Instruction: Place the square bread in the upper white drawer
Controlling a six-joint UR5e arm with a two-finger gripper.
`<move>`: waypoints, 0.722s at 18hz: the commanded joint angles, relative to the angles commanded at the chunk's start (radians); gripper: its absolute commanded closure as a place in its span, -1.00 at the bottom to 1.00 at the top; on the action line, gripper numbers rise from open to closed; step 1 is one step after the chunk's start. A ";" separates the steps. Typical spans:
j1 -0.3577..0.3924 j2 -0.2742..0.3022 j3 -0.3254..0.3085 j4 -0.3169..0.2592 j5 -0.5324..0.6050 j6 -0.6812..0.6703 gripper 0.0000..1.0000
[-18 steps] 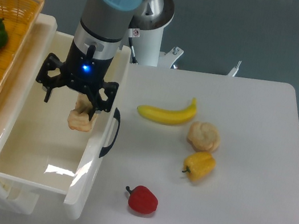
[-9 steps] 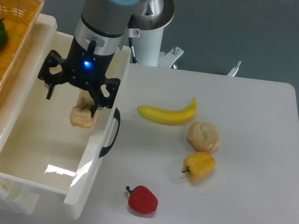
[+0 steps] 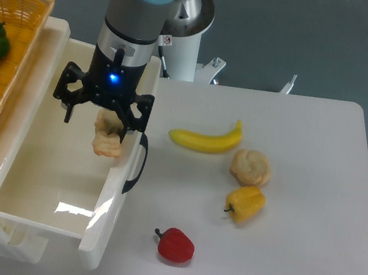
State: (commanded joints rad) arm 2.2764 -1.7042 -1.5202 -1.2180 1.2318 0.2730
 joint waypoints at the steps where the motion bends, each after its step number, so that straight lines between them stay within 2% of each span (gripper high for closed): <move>1: -0.002 0.000 0.000 0.000 0.000 0.000 -1.00; 13: -0.009 0.017 0.002 -0.006 -0.005 -0.002 -1.00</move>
State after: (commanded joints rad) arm 2.2672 -1.6874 -1.5187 -1.2241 1.2272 0.2715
